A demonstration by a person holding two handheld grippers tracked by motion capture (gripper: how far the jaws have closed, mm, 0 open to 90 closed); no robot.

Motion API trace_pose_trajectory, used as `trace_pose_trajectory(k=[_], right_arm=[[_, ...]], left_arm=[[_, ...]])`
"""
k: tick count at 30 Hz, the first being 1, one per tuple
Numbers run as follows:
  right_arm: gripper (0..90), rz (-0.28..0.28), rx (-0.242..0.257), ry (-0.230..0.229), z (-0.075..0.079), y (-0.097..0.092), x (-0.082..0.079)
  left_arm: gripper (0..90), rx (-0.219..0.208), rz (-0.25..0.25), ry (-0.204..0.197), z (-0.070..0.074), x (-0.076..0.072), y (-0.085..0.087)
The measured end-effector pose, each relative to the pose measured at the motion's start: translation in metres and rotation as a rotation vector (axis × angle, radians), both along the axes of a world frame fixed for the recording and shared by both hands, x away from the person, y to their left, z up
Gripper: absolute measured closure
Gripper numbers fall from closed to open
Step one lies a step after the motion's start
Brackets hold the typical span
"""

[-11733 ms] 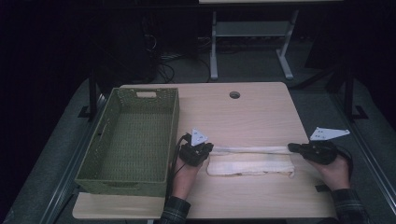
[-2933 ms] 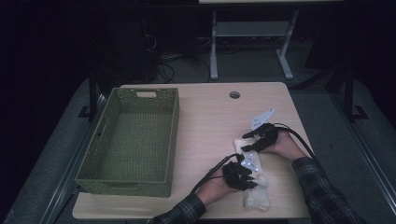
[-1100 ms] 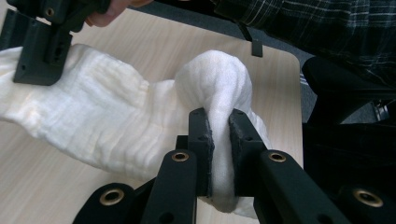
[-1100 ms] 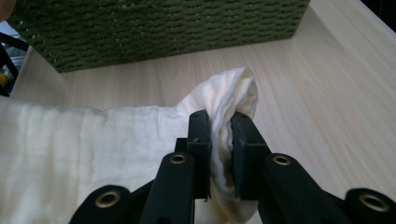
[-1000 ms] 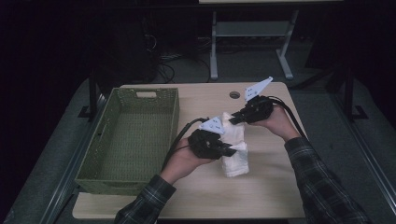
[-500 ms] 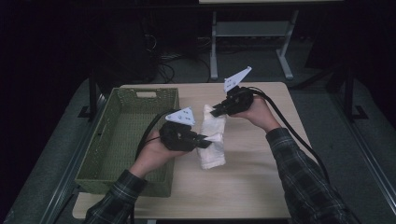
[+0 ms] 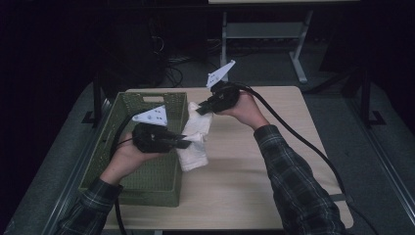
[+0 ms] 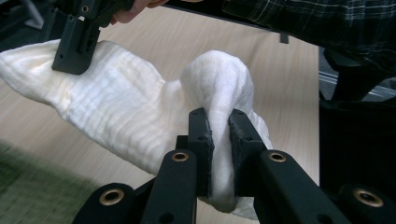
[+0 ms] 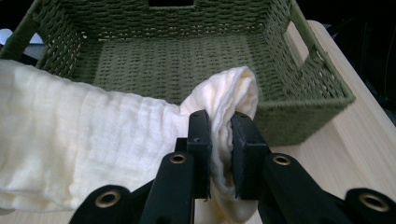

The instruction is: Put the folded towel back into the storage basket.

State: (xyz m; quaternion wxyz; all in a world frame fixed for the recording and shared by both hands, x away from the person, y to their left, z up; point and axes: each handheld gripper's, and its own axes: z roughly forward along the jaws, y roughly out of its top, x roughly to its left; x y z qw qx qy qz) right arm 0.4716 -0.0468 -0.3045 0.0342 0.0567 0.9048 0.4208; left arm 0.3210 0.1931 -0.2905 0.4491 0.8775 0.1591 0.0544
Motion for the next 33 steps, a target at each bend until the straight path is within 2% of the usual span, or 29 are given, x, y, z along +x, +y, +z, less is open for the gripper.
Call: trace_pose_trajectory(k=[9, 17, 23, 26, 33], right_arm=[[79.4, 0.045, -0.011, -0.002, 0.003, 0.041, 0.001], [79.4, 0.067, 0.004, 0.001, 0.001, 0.071, 0.003], [79.4, 0.083, -0.001, -0.004, -0.005, 0.092, 0.003], [79.4, 0.089, -0.007, 0.009, -0.010, 0.102, 0.003], [79.4, 0.095, -0.017, 0.032, -0.025, 0.112, 0.003]], left_arm=[[80.7, 0.000, 0.048, -0.006, -0.002, -0.007, 0.037], [80.7, 0.000, 0.083, -0.013, -0.005, -0.013, 0.063], [80.6, 0.008, 0.104, -0.001, -0.012, -0.019, 0.078], [80.6, 0.009, 0.114, 0.009, -0.017, -0.020, 0.084], [80.4, 0.025, 0.100, 0.028, -0.029, -0.021, 0.089]])
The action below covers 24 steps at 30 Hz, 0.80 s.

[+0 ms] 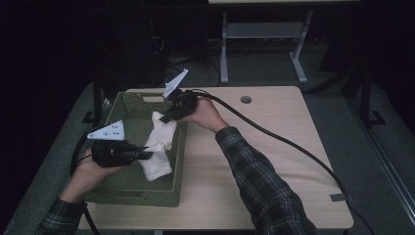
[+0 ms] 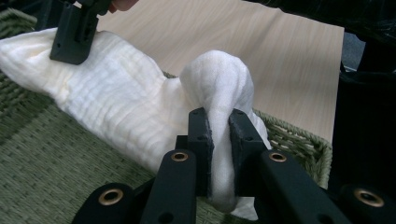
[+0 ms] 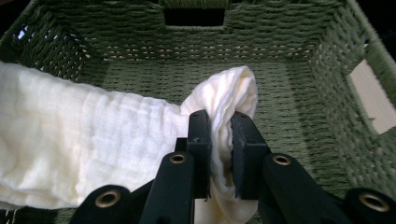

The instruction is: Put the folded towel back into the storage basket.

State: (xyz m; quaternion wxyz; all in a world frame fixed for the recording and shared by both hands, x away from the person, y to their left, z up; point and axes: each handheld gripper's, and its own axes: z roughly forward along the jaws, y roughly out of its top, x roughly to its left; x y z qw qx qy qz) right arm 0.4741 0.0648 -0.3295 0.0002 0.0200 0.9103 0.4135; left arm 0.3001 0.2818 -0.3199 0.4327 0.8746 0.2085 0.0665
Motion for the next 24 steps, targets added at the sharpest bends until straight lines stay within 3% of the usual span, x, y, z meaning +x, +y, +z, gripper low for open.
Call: trace_pose_trajectory(k=[5, 10, 13, 24], right_arm=[[79.4, 0.004, -0.012, 0.011, -0.008, 0.004, -0.002], [79.4, -0.003, -0.015, 0.003, -0.009, 0.004, 0.000], [79.4, -0.003, -0.017, -0.002, -0.008, 0.004, 0.000], [79.3, -0.005, -0.002, -0.007, -0.011, 0.004, 0.010]], left_arm=[[79.2, 0.012, -0.020, 0.017, -0.008, 0.000, -0.001], [52.0, 0.011, -0.011, 0.012, -0.012, 0.002, -0.006], [45.7, 0.006, -0.005, -0.002, -0.011, 0.003, -0.009], [41.8, -0.010, -0.003, 0.001, -0.013, 0.006, -0.015]])
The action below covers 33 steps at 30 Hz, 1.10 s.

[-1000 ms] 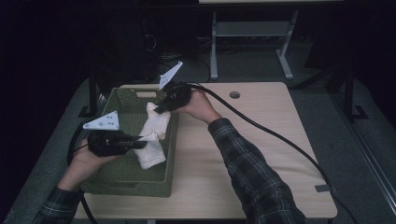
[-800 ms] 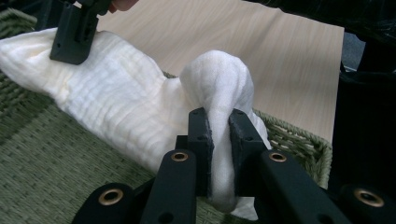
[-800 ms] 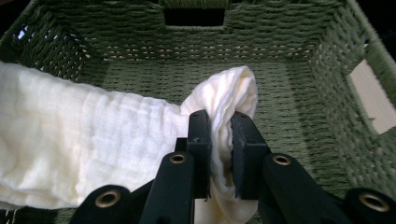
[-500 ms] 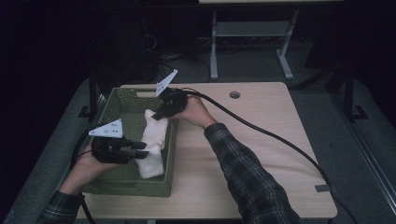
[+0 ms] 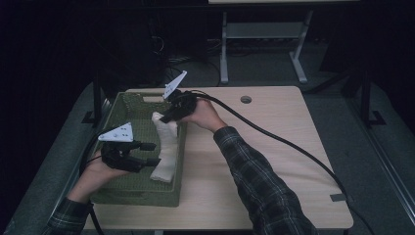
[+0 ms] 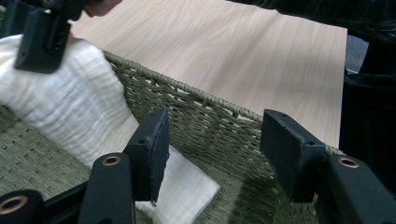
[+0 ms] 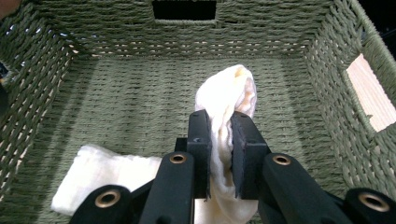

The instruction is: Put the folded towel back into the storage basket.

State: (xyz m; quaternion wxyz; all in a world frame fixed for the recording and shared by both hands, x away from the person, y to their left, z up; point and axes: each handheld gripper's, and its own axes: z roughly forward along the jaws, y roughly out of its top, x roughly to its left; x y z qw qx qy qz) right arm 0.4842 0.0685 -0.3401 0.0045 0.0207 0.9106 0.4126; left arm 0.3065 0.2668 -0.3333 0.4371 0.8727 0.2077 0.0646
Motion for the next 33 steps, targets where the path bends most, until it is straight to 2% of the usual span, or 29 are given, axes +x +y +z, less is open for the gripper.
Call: trace_pose_trajectory(k=[12, 15, 16, 19, 21, 23, 25, 30, 33], right_arm=[[78.9, -0.020, -0.031, -0.009, -0.005, 0.011, 0.027], [77.8, -0.034, -0.027, -0.023, -0.005, 0.010, 0.033], [76.6, -0.044, -0.024, -0.026, -0.005, 0.010, 0.035], [61.1, -0.096, 0.003, -0.084, -0.003, 0.005, 0.042], [55.2, -0.126, 0.028, -0.074, 0.000, 0.002, 0.045], [51.6, -0.141, 0.028, -0.089, 0.004, -0.001, 0.046], [49.1, -0.149, 0.031, -0.089, 0.008, -0.003, 0.045], [43.2, -0.169, 0.049, -0.043, 0.013, -0.015, 0.043], [41.4, -0.161, 0.056, -0.047, 0.015, -0.023, 0.040]], left_arm=[[41.8, -0.013, -0.007, -0.001, 0.000, 0.002, -0.003], [41.8, -0.017, -0.004, 0.001, 0.000, 0.002, -0.002], [41.8, -0.020, -0.004, 0.002, -0.001, 0.002, -0.002], [41.5, -0.024, -0.002, 0.001, -0.001, 0.003, -0.003], [41.2, -0.028, -0.001, 0.004, -0.002, 0.003, -0.003], [40.6, -0.027, 0.002, 0.004, -0.001, 0.004, -0.003], [40.3, -0.032, 0.004, 0.003, -0.001, 0.005, -0.004], [37.3, -0.042, 0.017, 0.006, 0.001, 0.008, -0.012], [36.5, -0.041, 0.019, 0.008, 0.003, 0.010, -0.021]])
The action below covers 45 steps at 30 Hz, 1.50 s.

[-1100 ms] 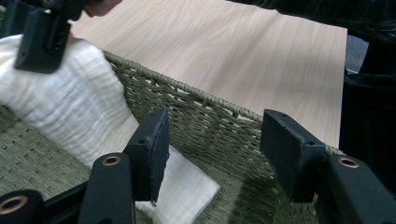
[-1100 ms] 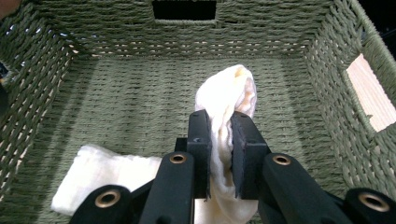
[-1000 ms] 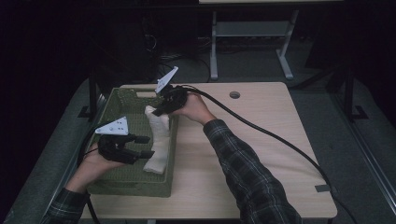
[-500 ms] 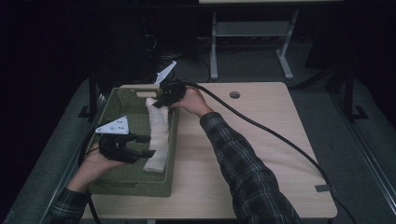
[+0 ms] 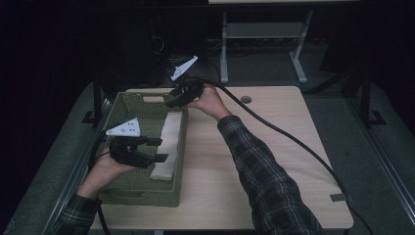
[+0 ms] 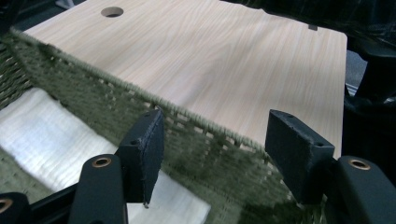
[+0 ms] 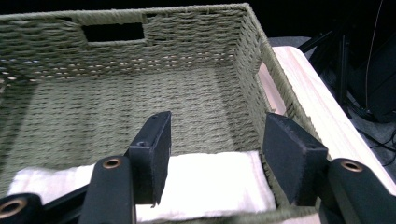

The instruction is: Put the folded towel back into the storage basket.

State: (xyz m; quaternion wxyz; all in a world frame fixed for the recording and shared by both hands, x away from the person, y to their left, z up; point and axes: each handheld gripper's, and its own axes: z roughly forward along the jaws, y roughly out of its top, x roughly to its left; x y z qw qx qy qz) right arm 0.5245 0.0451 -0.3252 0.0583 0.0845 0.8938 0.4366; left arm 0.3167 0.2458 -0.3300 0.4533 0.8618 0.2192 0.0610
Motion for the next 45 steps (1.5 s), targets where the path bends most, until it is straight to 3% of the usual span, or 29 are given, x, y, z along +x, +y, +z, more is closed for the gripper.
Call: trace_pose_trajectory(k=[2, 11, 20, 31, 45], right_arm=[[40.6, -0.005, 0.006, 0.017, 0.002, -0.006, -0.004], [34.9, -0.004, -0.009, -0.019, 0.012, -0.040, -0.019], [30.7, -0.020, 0.000, -0.015, 0.017, -0.076, -0.027], [27.5, -0.041, 0.005, -0.011, 0.008, -0.122, -0.035], [25.7, -0.112, 0.032, 0.012, -0.012, -0.180, -0.049]], left_arm=[[36.1, 0.001, -0.002, 0.000, 0.002, 0.001, -0.007], [32.8, 0.023, 0.011, -0.023, 0.008, 0.008, -0.040], [26.5, 0.028, 0.045, -0.037, 0.012, 0.012, -0.071], [18.5, 0.035, 0.086, -0.051, 0.013, 0.010, -0.108], [17.8, 0.045, 0.101, -0.039, -0.003, 0.006, -0.155]])
